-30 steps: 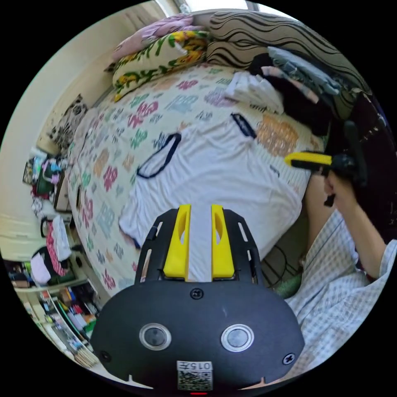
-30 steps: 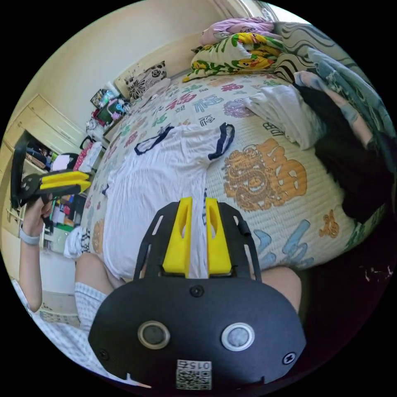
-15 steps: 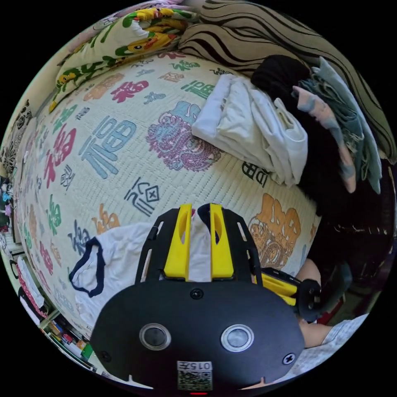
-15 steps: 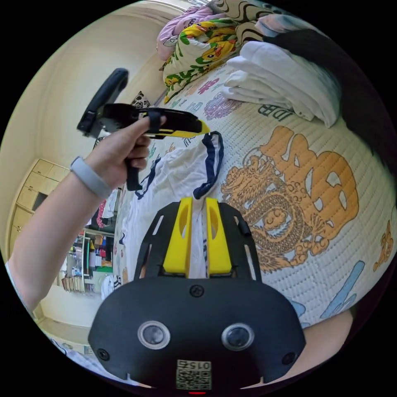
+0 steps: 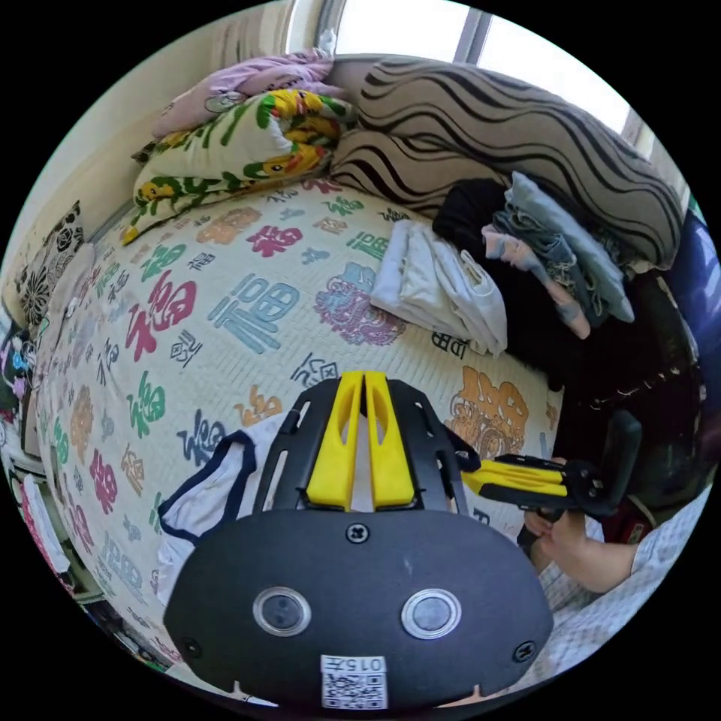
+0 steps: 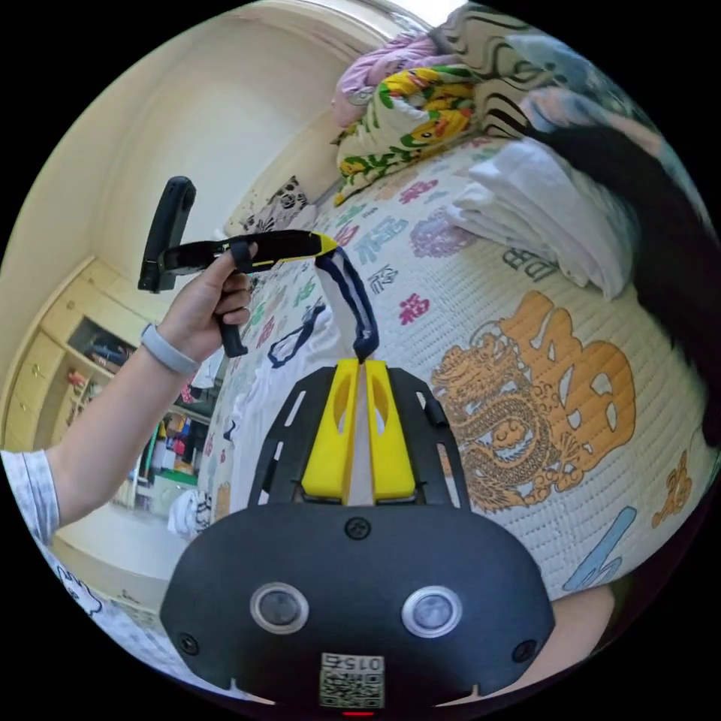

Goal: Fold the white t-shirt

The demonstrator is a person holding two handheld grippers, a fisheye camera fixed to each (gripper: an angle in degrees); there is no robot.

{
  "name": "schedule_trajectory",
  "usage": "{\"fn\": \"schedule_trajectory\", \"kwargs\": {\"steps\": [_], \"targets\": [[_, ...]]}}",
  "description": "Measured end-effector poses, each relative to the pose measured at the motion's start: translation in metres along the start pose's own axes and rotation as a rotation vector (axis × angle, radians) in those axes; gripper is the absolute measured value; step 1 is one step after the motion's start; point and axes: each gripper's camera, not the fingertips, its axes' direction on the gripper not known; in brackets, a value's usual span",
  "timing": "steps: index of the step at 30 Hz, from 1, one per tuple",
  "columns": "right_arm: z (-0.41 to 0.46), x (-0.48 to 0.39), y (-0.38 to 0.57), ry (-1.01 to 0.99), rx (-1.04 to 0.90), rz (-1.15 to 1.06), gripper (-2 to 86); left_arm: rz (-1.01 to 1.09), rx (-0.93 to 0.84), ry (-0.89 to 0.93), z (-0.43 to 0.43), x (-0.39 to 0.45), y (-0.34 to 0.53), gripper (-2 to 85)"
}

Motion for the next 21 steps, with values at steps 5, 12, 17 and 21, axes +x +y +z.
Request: {"fn": "schedule_trajectory", "kwargs": {"steps": [5, 12, 17, 21], "targets": [[0.047, -0.064, 0.009, 0.057, -0.095, -0.275, 0.6, -0.164, 0.102, 0.02, -0.052, -0.073, 0.085, -0.4], [0.131, -0.092, 0.035, 0.097, -0.356, -0.373, 2.1, -0.365, -0.039, 0.05, -0.04, -0.137, 0.174, 1.0], [0.147, -0.097, 0.032, 0.064, -0.292, -0.339, 2.2, -0.375, 0.038, 0.058, -0.075, -0.157, 0.207, 5.0], [0.172, -0.107, 0.019, -0.022, -0.266, -0.34, 1.8, -0.32, 0.107, 0.07, -0.099, -0.164, 0.211, 5.3]]}}
